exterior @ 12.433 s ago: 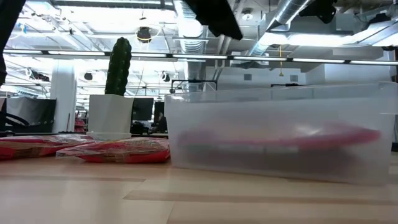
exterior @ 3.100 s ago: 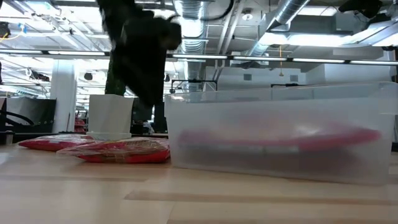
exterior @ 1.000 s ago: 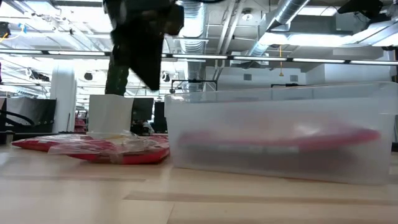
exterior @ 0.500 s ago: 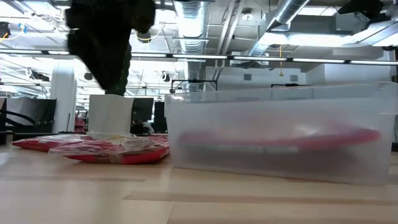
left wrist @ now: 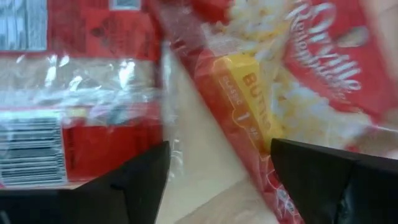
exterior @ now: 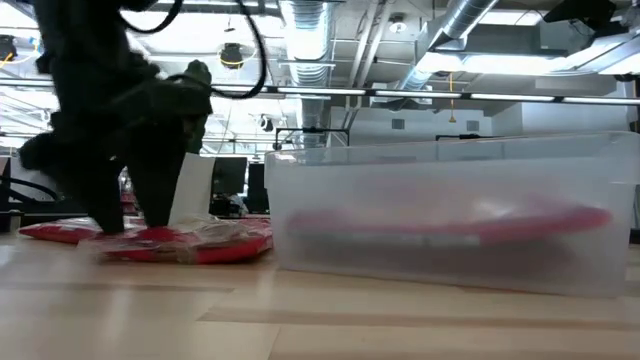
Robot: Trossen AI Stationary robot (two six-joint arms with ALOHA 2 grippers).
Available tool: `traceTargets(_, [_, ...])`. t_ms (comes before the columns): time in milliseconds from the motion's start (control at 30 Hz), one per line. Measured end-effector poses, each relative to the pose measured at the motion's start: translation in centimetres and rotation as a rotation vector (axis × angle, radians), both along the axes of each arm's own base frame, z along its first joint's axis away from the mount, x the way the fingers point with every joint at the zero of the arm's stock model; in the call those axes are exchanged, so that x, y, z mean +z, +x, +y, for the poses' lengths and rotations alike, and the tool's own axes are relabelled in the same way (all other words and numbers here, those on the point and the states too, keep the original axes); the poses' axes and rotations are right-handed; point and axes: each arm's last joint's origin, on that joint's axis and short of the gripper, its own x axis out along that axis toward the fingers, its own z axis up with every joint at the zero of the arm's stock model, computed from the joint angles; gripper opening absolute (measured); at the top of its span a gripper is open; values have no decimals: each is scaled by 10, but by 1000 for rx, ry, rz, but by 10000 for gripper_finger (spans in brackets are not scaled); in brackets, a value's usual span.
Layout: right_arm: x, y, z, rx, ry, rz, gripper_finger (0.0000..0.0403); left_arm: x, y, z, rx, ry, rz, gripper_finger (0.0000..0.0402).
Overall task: Sort popcorn bags into baskets
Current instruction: Put the red popcorn bag into the transparent bin
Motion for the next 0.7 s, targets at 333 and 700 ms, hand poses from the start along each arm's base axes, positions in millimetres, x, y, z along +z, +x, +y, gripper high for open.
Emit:
traceTargets(333, [0,0,0,1,0,0,260,-24,-6,4,136,-107,-167,258])
traceTargets(700, [0,0,0,1,-8,1,260,-36,-14,11,218,-99,-198,84])
